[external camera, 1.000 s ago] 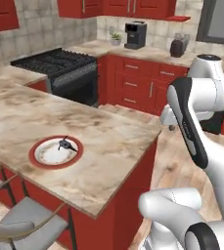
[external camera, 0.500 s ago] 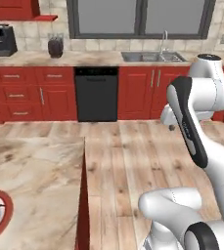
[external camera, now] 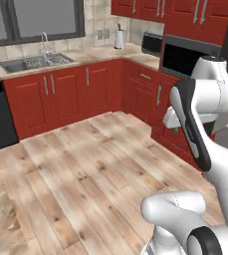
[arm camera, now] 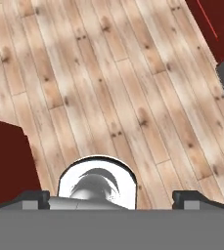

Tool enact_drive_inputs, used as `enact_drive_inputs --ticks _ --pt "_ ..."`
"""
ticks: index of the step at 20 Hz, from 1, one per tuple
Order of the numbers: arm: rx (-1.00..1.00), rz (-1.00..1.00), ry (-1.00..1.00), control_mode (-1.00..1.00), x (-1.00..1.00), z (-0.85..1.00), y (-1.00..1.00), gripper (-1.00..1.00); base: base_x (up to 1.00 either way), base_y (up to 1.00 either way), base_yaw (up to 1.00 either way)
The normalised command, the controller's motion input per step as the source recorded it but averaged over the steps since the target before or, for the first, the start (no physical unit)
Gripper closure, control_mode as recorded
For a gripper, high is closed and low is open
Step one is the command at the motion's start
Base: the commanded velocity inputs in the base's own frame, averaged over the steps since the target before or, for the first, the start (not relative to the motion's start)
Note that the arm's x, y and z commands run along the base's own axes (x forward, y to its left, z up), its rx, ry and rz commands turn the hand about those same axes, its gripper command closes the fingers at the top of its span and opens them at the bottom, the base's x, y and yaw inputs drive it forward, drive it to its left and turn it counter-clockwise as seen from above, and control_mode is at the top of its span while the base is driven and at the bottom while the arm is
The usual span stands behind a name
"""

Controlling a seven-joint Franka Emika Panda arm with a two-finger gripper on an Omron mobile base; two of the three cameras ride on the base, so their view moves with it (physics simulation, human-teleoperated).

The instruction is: Take the cheese, fish, and garlic from the fridge and place them on the plate on the dining counter to create an appetizer plate.

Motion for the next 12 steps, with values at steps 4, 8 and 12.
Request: enact_drive_inputs --ticks 4,8,12 --pt "0.0 0.0 0.0 1.0 0.0 0.0 0.0 -1.0 0.01 -0.29 -0.86" --pt "0.0 0.0 0.0 1.0 0.0 0.0 0.0 -1.0 0.18 -0.08 -0.79" --pt "0.0 0.0 0.0 1.0 0.0 0.0 0.0 -1.0 0.45 0.02 -0.73"
